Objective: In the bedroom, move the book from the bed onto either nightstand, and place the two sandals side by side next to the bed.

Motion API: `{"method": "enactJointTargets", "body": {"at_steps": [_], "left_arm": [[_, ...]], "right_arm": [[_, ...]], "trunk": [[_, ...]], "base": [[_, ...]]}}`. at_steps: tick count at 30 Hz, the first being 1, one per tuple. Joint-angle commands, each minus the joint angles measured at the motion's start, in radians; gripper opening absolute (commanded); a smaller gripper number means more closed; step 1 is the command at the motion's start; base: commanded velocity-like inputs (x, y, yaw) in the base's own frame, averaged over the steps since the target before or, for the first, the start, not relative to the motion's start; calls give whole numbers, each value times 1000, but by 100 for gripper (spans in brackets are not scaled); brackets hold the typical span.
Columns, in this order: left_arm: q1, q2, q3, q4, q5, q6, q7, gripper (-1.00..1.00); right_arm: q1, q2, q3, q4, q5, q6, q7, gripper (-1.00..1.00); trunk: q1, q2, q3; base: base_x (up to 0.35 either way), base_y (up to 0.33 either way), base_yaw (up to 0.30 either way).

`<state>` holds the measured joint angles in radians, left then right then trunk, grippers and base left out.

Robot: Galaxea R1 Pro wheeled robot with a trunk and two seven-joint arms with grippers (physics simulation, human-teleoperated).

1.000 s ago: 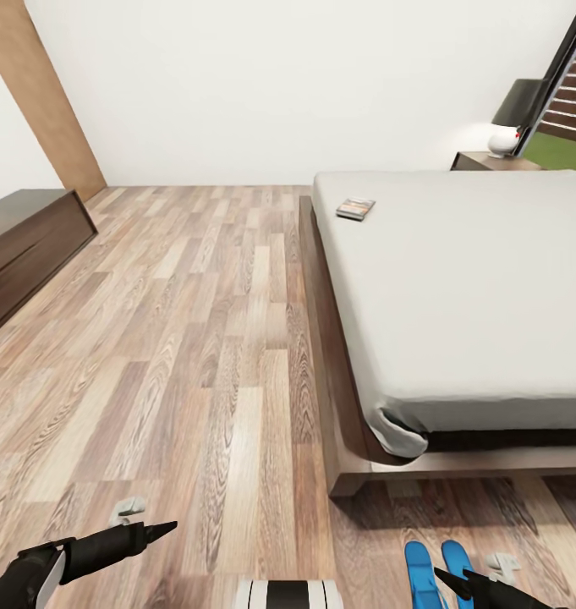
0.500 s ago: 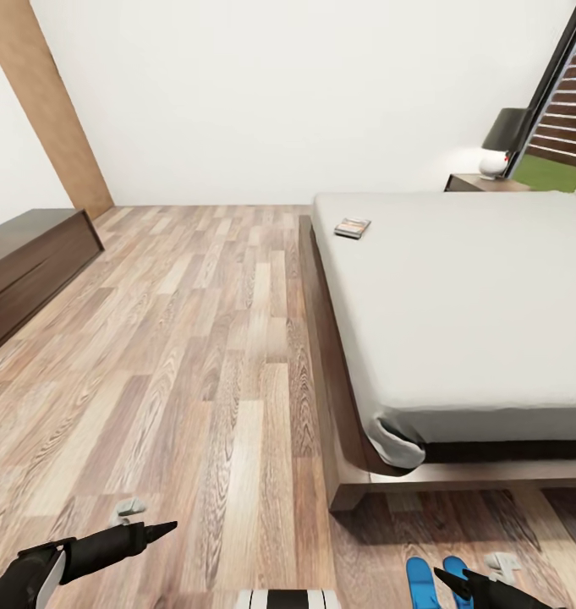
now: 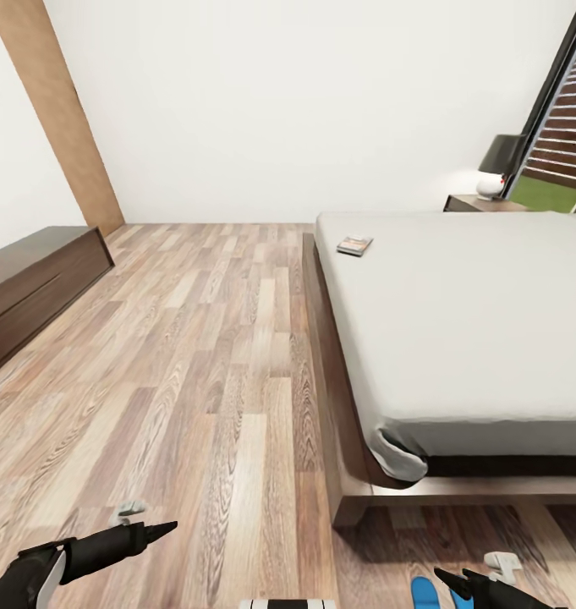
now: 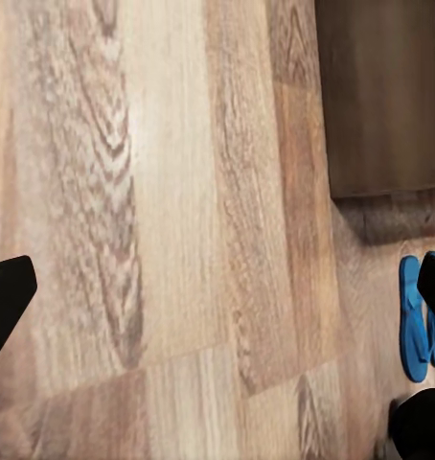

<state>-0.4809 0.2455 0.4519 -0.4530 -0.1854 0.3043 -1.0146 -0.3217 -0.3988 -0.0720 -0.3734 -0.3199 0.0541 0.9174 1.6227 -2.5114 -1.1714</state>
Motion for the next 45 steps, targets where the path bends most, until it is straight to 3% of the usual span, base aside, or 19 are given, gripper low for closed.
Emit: {"method": "enactJointTargets", "body": {"at_steps": [1, 18, 45], "left_arm": [[-1, -1, 8, -1, -8, 10, -7, 100], [-1, -1, 8, -1, -8, 10, -7, 100], [-1, -1, 8, -1, -8, 10, -7, 100]], "right_arm": [[0, 0, -2, 1, -6, 6, 4, 100], [0, 0, -2, 1, -5, 6, 3, 100], [0, 1, -2, 1, -5, 6, 3, 100]], "trunk": [[-1, 0, 3], [-1, 0, 3], [-13, 6, 108]], "base": [[0, 0, 72], [0, 0, 122], [0, 0, 20]]}}
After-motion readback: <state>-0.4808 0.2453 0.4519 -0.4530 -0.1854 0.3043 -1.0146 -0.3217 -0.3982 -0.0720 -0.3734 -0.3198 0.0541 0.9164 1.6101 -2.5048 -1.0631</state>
